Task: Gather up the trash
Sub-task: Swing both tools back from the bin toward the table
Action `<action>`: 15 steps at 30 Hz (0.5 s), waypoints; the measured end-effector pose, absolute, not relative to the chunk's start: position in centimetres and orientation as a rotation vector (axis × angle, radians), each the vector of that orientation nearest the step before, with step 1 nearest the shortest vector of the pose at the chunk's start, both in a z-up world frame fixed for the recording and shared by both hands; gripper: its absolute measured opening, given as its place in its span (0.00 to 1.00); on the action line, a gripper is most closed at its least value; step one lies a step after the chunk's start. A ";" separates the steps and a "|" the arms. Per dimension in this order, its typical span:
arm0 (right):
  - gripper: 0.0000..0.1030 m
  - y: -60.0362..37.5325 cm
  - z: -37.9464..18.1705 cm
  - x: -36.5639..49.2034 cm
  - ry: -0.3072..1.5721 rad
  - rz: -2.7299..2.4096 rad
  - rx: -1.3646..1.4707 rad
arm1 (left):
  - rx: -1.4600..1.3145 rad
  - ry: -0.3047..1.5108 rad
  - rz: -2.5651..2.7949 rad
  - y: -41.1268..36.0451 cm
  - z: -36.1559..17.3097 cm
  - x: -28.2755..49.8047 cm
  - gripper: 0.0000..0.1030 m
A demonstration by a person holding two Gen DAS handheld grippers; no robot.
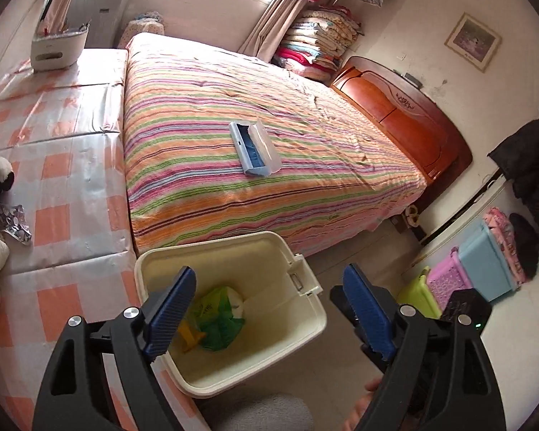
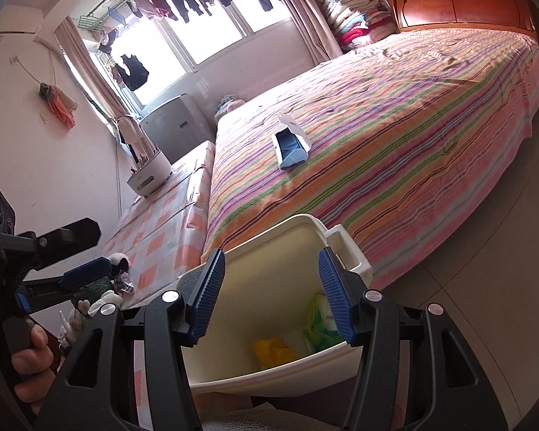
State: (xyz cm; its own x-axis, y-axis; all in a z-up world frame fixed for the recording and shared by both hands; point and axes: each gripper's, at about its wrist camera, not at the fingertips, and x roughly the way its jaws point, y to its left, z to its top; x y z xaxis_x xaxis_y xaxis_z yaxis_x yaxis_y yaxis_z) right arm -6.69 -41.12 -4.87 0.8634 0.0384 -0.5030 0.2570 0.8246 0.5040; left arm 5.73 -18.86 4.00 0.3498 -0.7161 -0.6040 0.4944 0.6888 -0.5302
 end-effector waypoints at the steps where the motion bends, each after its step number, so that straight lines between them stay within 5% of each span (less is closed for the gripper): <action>1: 0.52 -41.0 -4.8 -6.7 0.522 -0.121 0.596 | -0.389 0.952 -0.842 -17.5 4.7 6.3 0.79; 6: 0.52 -40.3 -4.3 -7.2 0.513 -0.109 0.588 | -0.916 0.943 -1.098 -8.9 10.4 7.0 0.79; 15: 0.55 -39.0 -5.1 -6.5 0.543 -0.091 0.594 | -1.168 0.405 -1.164 7.3 21.7 -1.5 0.93</action>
State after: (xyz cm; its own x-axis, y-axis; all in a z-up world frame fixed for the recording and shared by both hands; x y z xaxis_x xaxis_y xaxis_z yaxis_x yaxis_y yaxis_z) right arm -6.54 -39.01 -5.07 0.8565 0.0712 -0.5112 0.2343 0.8288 0.5081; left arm -1.52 7.34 21.69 0.4061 -0.8651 0.2944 0.4952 -0.0625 -0.8665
